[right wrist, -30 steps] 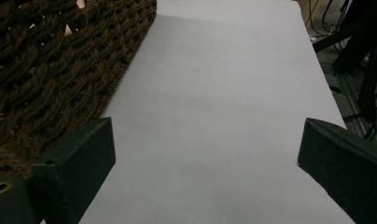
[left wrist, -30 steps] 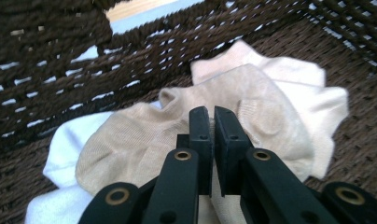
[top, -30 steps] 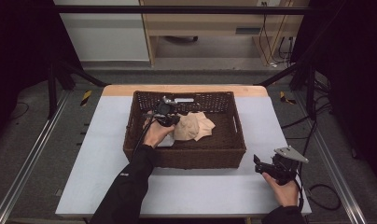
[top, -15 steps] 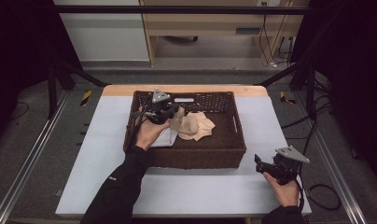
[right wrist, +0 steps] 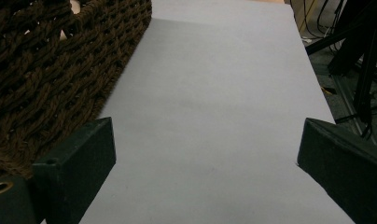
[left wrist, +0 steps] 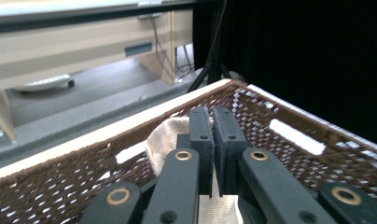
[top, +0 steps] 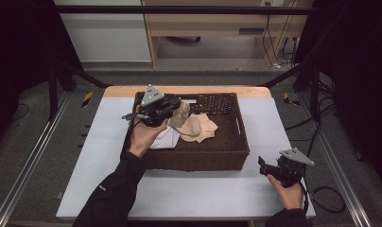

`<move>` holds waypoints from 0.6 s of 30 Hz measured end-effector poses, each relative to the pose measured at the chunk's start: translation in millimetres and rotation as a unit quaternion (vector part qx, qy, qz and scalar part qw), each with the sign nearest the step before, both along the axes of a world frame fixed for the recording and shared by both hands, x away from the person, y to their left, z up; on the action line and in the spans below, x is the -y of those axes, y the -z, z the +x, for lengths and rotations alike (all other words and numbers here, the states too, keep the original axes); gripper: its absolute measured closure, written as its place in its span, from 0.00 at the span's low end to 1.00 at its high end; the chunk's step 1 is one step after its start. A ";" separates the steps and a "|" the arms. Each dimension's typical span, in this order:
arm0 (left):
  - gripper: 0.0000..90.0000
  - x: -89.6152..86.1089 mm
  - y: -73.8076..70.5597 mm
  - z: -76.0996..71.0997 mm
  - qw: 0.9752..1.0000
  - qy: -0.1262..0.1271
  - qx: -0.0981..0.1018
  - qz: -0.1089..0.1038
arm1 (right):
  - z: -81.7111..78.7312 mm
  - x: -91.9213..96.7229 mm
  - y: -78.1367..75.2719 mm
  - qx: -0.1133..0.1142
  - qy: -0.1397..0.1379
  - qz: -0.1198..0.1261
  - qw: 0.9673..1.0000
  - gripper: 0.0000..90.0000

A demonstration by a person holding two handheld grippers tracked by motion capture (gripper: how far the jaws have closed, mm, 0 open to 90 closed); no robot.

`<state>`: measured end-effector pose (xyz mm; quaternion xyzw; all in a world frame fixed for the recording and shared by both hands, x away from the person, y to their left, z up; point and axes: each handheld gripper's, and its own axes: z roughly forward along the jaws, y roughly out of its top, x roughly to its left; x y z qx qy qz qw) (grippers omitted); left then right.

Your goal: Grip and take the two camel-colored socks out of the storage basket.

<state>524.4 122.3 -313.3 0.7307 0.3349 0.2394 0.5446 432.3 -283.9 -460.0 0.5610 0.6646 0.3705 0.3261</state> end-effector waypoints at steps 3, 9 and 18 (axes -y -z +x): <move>0.96 -0.6 -6.1 -9.8 1.000 0.007 0.005 -0.005 | -0.1 0.1 -0.2 0.000 0.000 0.001 1.000 0.05; 0.96 -3.0 -16.5 -29.6 1.000 0.019 0.020 -0.015 | -0.3 0.1 -0.7 0.001 0.001 0.001 1.000 0.05; 0.96 -12.3 -30.2 -60.5 0.998 0.034 0.035 -0.031 | -0.7 0.0 -1.0 0.002 0.002 0.001 1.000 0.05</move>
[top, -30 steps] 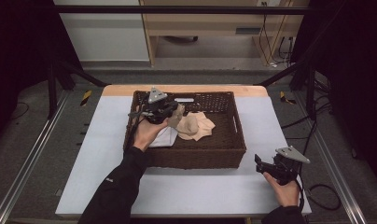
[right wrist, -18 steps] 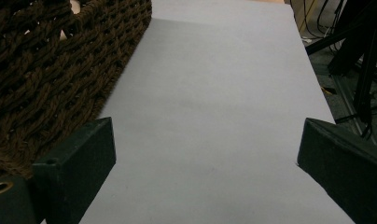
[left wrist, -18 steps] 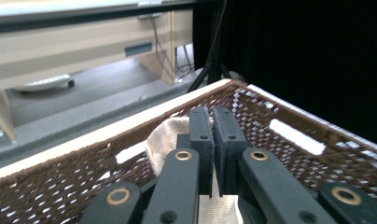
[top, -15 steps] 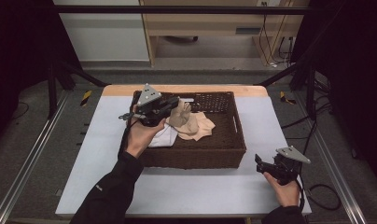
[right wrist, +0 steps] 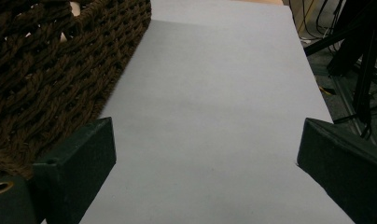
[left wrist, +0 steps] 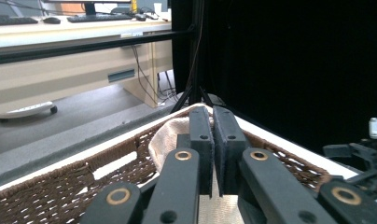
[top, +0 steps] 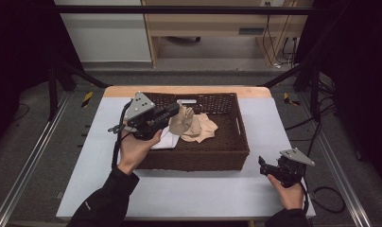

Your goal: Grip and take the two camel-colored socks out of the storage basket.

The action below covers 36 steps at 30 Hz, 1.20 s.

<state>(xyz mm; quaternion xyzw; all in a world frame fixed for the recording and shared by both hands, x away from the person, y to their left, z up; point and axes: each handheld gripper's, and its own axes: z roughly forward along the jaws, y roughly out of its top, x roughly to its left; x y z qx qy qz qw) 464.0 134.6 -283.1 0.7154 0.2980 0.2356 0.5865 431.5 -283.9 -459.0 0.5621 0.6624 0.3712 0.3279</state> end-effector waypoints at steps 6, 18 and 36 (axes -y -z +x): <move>0.96 -9.6 -4.8 -18.5 1.000 0.010 0.007 -0.012 | -0.1 0.6 -0.1 -0.001 0.001 0.000 1.000 0.05; 0.96 -20.8 11.6 -54.5 0.999 0.034 0.008 -0.013 | -0.8 -0.8 0.0 0.000 -0.002 -0.008 1.000 0.05; 0.96 -21.0 48.4 -85.2 0.998 0.061 -0.024 0.011 | -2.1 -1.0 -0.5 0.000 -0.002 -0.007 1.000 0.05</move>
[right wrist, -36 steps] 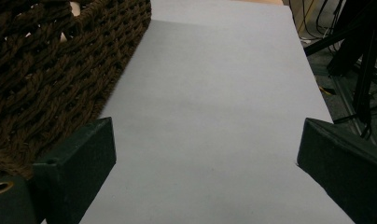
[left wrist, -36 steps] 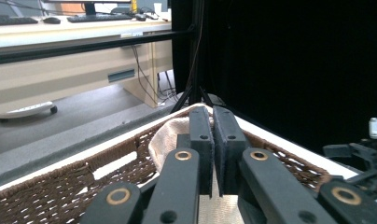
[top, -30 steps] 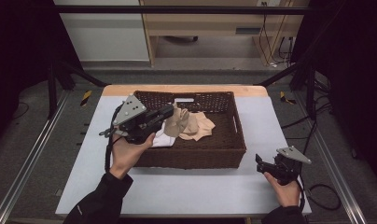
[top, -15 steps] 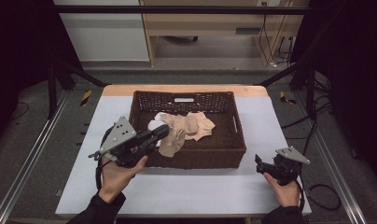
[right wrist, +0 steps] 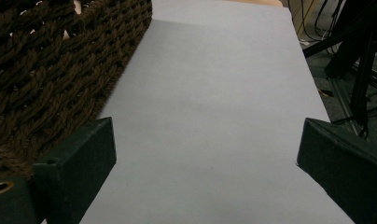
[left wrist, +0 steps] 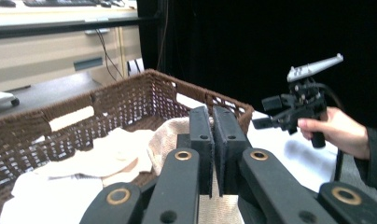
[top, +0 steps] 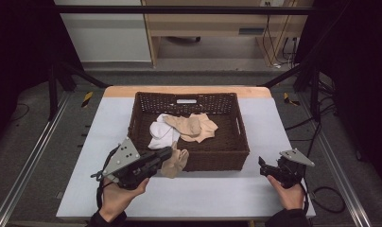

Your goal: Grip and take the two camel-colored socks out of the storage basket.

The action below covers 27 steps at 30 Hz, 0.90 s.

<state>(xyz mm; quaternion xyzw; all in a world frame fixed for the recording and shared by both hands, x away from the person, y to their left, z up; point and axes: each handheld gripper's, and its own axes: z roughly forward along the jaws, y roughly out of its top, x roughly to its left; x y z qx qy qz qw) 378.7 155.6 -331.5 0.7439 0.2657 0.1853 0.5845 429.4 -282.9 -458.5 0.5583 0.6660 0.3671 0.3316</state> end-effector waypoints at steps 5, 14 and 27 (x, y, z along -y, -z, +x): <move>0.96 6.6 17.8 -1.2 1.000 0.008 -0.020 0.013 | -0.3 -0.1 -0.1 0.000 -0.001 0.001 1.000 0.05; 0.96 14.3 54.7 -1.7 0.997 0.018 -0.066 0.035 | -0.3 -0.3 0.5 -0.002 -0.001 0.000 1.000 0.05; 0.96 19.8 103.5 6.4 0.988 0.011 -0.134 0.073 | 0.2 -1.4 2.9 -0.009 -0.004 -0.005 1.000 0.05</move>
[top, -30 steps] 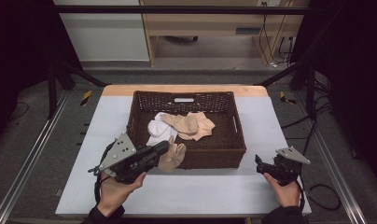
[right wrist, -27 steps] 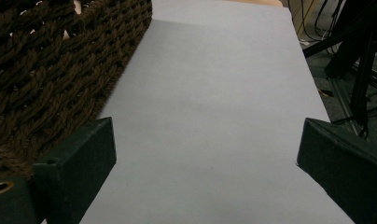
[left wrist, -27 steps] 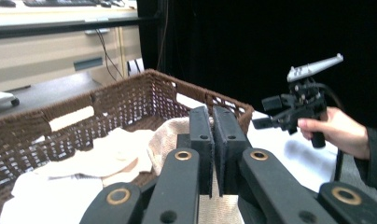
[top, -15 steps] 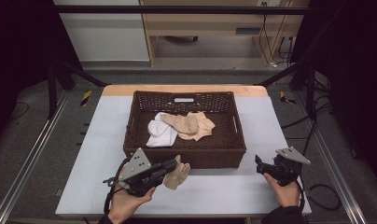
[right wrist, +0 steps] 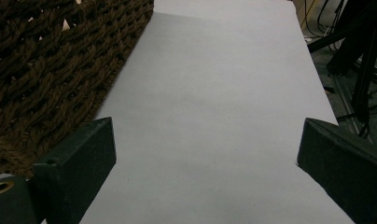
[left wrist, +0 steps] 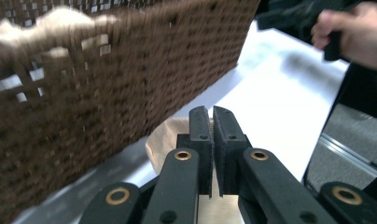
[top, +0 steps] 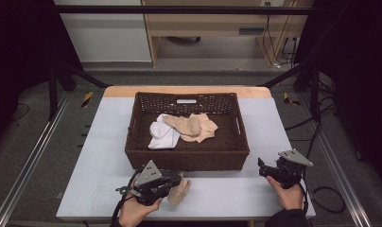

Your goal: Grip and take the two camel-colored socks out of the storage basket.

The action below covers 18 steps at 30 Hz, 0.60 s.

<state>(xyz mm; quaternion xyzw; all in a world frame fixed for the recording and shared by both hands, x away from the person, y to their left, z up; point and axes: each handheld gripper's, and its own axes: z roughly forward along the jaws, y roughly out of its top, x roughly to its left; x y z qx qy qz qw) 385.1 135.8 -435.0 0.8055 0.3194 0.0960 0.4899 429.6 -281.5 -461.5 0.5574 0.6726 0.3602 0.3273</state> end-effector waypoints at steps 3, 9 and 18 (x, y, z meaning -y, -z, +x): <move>0.96 2.5 8.9 3.1 1.000 -0.002 -0.010 0.015 | 0.0 -0.2 0.4 -0.001 -0.001 0.000 1.000 0.05; 0.94 6.5 22.1 7.5 0.999 -0.008 -0.013 0.038 | 0.6 -1.4 1.7 -0.006 -0.003 -0.003 1.000 0.05; 0.68 3.4 22.7 9.0 0.999 -0.032 -0.007 0.041 | 0.4 -1.1 1.5 -0.005 -0.002 -0.002 1.000 0.05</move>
